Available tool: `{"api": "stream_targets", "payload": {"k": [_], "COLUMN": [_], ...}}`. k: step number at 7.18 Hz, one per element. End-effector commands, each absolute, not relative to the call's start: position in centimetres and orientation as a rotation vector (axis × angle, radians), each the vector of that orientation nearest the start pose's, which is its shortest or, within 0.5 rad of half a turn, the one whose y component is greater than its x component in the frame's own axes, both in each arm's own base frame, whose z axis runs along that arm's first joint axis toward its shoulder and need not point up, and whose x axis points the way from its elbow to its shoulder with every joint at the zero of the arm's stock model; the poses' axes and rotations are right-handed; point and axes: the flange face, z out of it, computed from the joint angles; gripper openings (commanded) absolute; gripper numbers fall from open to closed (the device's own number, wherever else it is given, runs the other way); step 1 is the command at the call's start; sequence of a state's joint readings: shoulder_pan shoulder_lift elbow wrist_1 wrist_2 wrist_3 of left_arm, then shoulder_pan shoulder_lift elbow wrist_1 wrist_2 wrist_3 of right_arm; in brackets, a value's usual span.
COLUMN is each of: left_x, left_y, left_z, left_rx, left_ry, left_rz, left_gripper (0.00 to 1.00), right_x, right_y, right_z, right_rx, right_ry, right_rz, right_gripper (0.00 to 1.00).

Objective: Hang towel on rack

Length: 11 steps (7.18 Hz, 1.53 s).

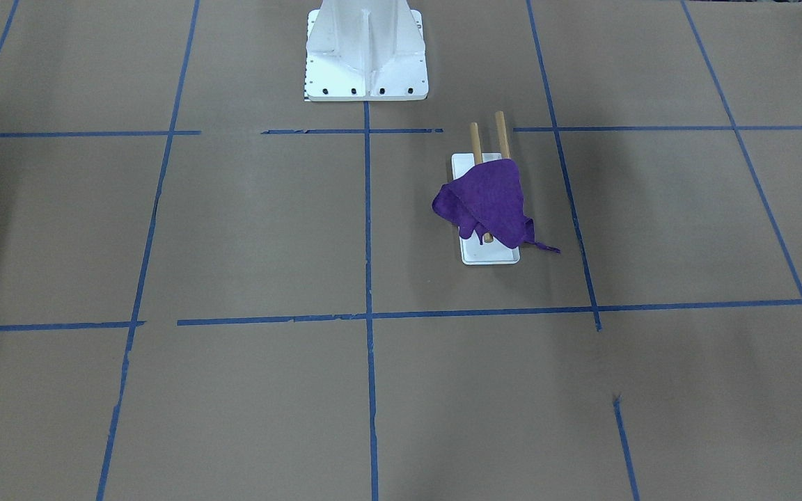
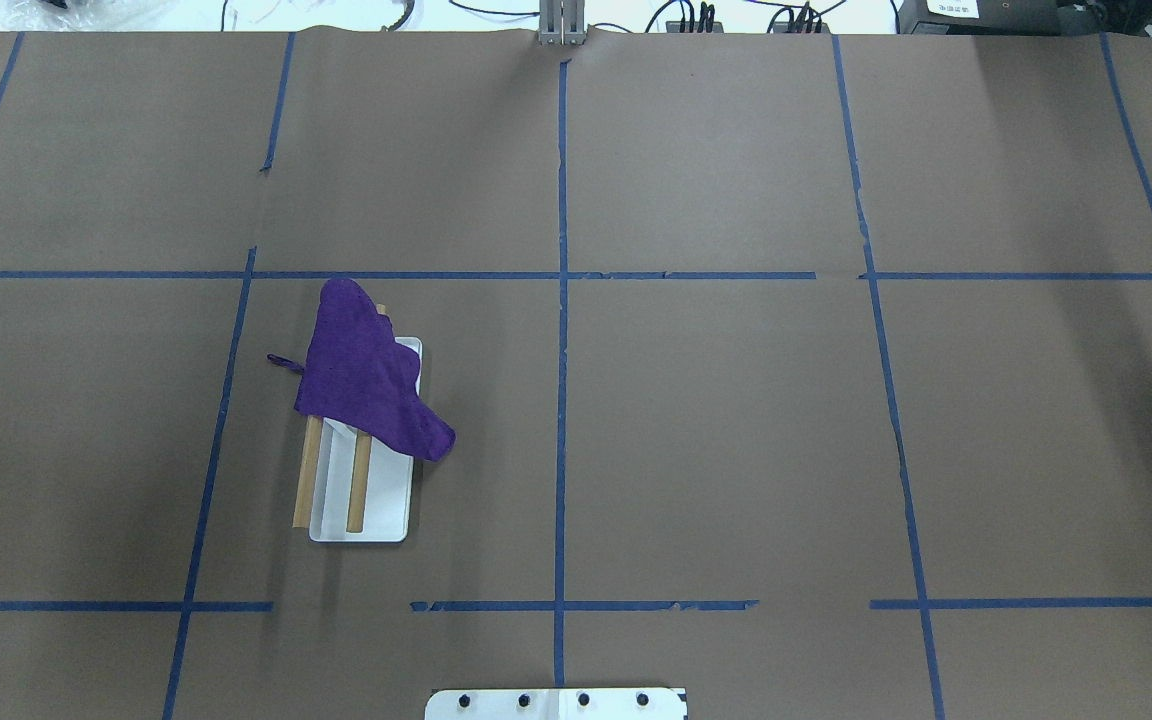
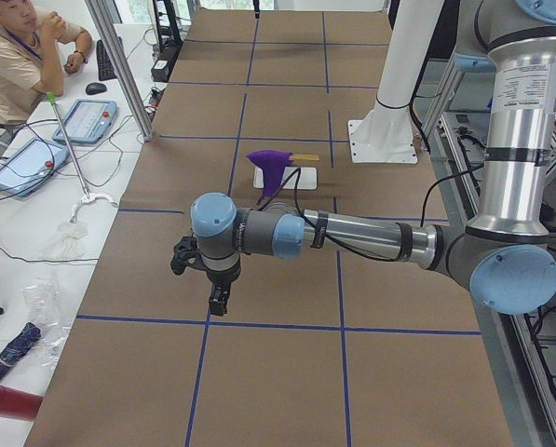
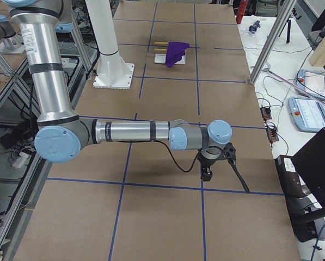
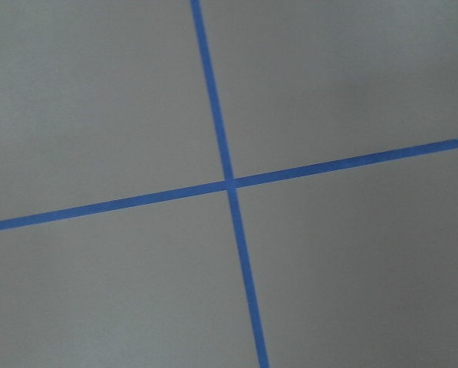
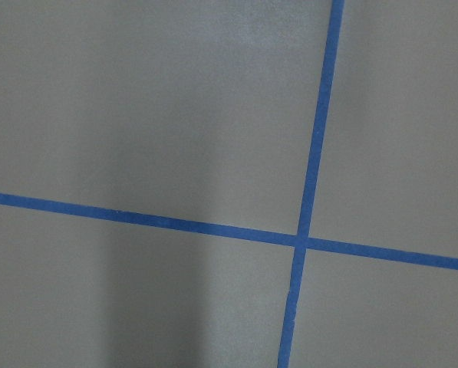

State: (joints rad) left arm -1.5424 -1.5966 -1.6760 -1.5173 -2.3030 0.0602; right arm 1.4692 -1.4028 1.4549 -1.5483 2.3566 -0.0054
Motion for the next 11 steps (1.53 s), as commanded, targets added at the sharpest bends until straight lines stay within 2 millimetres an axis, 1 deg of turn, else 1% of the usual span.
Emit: {"api": "stream_targets", "payload": {"k": [1, 2, 3, 4, 6, 7, 8, 9, 10, 11], "left_x": [-5.4, -5.4, -5.4, -5.3, -5.4, -5.4, -5.4, -5.3, -5.3, -5.2], "left_y": [-50.7, -50.8, -51.1, -51.3, -51.3, -51.3, -51.2, -51.8, -52.3, -52.6], "left_z": [60.3, 59.4, 59.2, 58.9, 58.8, 59.3, 59.2, 59.2, 58.4, 57.8], "left_rx": [0.064, 0.081, 0.090, 0.096, 0.096, 0.085, 0.086, 0.094, 0.102, 0.115], "left_ry": [0.729, 0.729, 0.729, 0.729, 0.729, 0.729, 0.729, 0.729, 0.727, 0.727], "left_rz": [0.102, 0.108, 0.112, 0.114, 0.112, 0.109, 0.108, 0.116, 0.116, 0.125], "left_gripper": [1.00, 1.00, 1.00, 1.00, 1.00, 1.00, 1.00, 1.00, 1.00, 1.00], "right_x": [0.4, 0.4, 0.4, 0.4, 0.4, 0.5, 0.6, 0.7, 0.7, -1.1], "right_y": [-57.1, -57.2, -57.2, -57.0, -56.4, -56.0, -54.8, -53.8, -53.6, -54.1], "right_z": [61.7, 61.0, 60.4, 60.6, 61.2, 61.2, 60.8, 60.1, 57.5, 57.0], "right_rx": [0.049, 0.063, 0.075, 0.070, 0.064, 0.068, 0.079, 0.093, 0.134, 0.110], "right_ry": [-0.789, -0.789, -0.788, -0.788, -0.788, -0.788, -0.784, -0.786, -0.788, -0.791], "right_rz": [-0.139, -0.144, -0.149, -0.148, -0.146, -0.148, -0.152, -0.156, -0.170, -0.140], "right_gripper": [1.00, 1.00, 1.00, 1.00, 1.00, 1.00, 1.00, 1.00, 1.00, 1.00]}}
